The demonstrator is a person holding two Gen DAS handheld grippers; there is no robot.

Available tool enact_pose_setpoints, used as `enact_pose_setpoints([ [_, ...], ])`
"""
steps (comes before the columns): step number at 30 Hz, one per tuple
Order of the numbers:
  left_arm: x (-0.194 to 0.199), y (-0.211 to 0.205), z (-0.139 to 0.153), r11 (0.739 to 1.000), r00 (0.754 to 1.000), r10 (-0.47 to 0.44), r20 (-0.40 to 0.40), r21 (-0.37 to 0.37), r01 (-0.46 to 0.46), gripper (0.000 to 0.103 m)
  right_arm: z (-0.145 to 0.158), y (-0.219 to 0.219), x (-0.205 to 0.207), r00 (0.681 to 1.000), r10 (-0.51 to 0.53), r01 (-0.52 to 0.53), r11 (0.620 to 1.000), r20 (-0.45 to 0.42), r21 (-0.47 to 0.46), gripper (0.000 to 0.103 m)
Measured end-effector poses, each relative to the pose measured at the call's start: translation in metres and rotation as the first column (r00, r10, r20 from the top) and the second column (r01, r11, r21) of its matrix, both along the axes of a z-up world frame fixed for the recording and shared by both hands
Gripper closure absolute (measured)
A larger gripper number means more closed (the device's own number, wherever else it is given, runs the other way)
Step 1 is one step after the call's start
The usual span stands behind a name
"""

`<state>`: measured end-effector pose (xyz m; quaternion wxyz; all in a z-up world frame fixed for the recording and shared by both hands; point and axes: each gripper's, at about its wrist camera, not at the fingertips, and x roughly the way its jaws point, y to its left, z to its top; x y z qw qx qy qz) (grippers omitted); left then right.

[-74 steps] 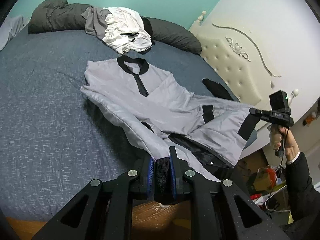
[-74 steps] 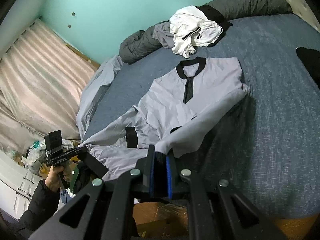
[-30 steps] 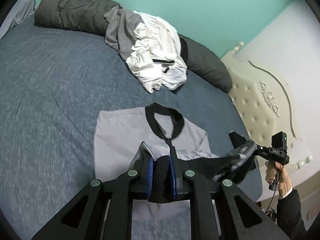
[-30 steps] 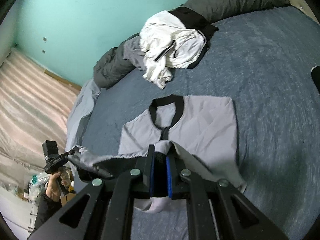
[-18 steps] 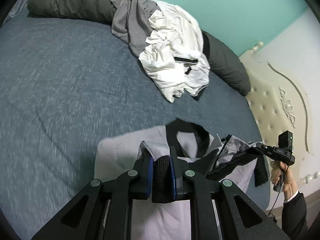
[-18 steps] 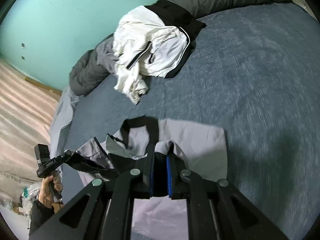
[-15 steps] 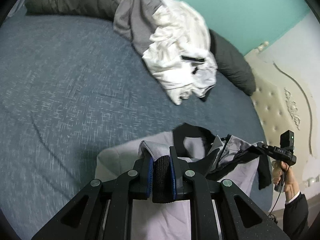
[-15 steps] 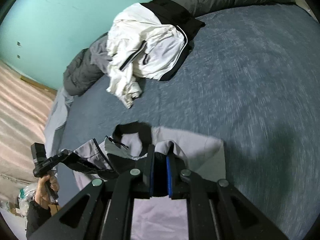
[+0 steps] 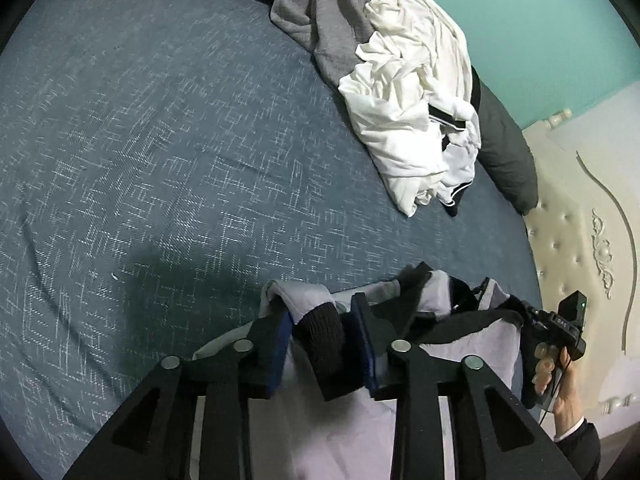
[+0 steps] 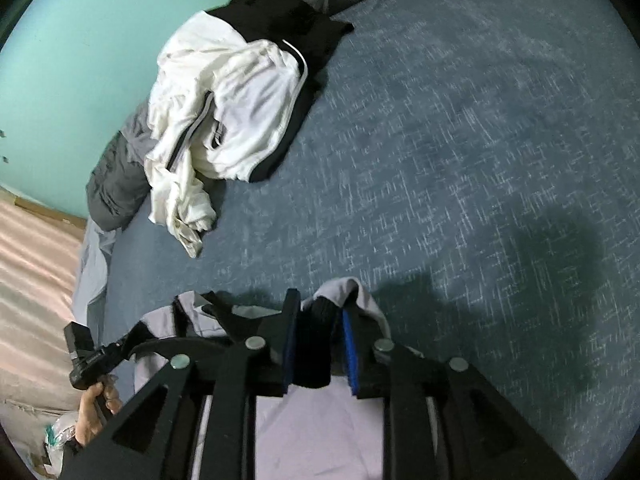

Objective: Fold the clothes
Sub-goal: 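Lay the hem band over the collar with both tools and open them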

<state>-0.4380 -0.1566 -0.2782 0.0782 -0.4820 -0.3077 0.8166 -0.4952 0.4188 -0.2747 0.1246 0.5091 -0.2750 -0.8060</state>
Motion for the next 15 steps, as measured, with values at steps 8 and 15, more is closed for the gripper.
enact_pose_setpoints([
  [8,0.008,-0.002,0.035,1.000,0.997,0.025,-0.078,-0.003,-0.025,0.050,0.036,0.001,0.008,0.996,-0.021,0.027,0.997,-0.081,0.072,0.042],
  [15,0.015,-0.014,0.049,0.994,0.987,0.101,-0.124,-0.037,-0.106,0.019,0.035,-0.021,0.013,0.992,0.093,-0.075,0.975,-0.080,0.208,0.042],
])
